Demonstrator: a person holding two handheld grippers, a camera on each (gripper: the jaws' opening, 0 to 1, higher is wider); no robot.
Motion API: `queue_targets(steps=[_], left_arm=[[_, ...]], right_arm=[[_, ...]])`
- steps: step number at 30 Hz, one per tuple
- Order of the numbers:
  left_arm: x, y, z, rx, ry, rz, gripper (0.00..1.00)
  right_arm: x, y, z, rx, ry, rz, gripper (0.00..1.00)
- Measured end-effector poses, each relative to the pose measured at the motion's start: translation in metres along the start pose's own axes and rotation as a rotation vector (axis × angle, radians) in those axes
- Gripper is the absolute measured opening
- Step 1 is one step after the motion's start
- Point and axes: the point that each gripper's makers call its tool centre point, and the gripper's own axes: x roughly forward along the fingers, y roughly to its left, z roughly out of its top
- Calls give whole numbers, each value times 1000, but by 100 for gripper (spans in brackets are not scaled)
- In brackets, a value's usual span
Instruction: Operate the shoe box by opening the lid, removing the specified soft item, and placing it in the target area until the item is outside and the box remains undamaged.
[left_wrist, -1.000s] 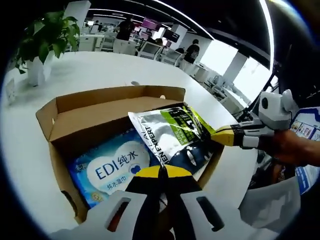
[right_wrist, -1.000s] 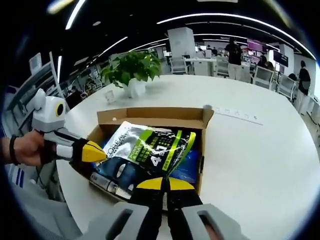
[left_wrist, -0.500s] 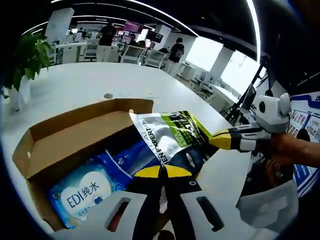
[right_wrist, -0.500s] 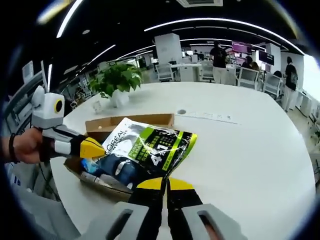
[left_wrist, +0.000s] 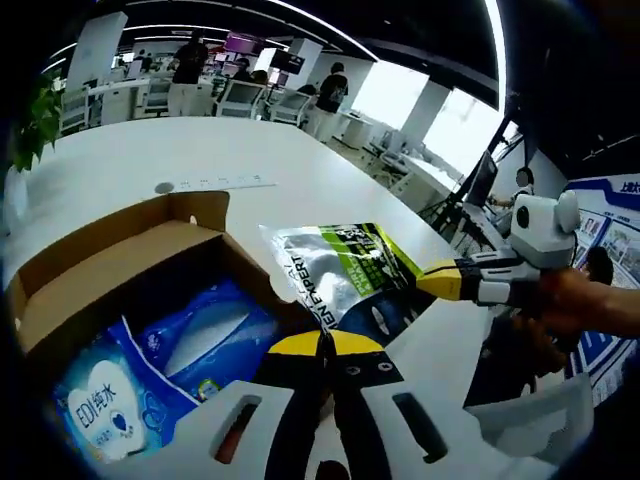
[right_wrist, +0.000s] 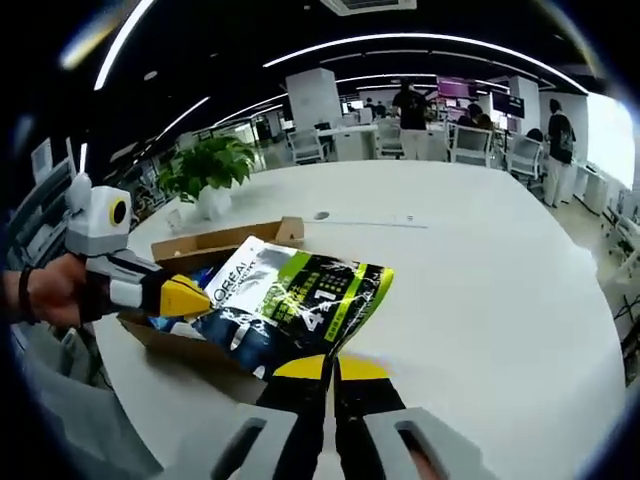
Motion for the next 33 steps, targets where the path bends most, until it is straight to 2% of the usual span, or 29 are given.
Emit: queue_targets(steps=[8, 17, 30, 33], left_arm=[[28, -23, -3, 5, 25, -27, 0], [58, -39, -14, 13, 62, -38, 0], [78, -42, -38, 97, 138, 11, 0], [81, -38, -37, 123, 135, 25, 0]], right_arm=[[-12, -35, -9, 21, 3, -22, 0], [-15, -61, -24, 30, 33, -33, 0], [-1, -75, -47, 29, 90, -10, 0], [3, -76, -53, 36, 97, -1, 0]])
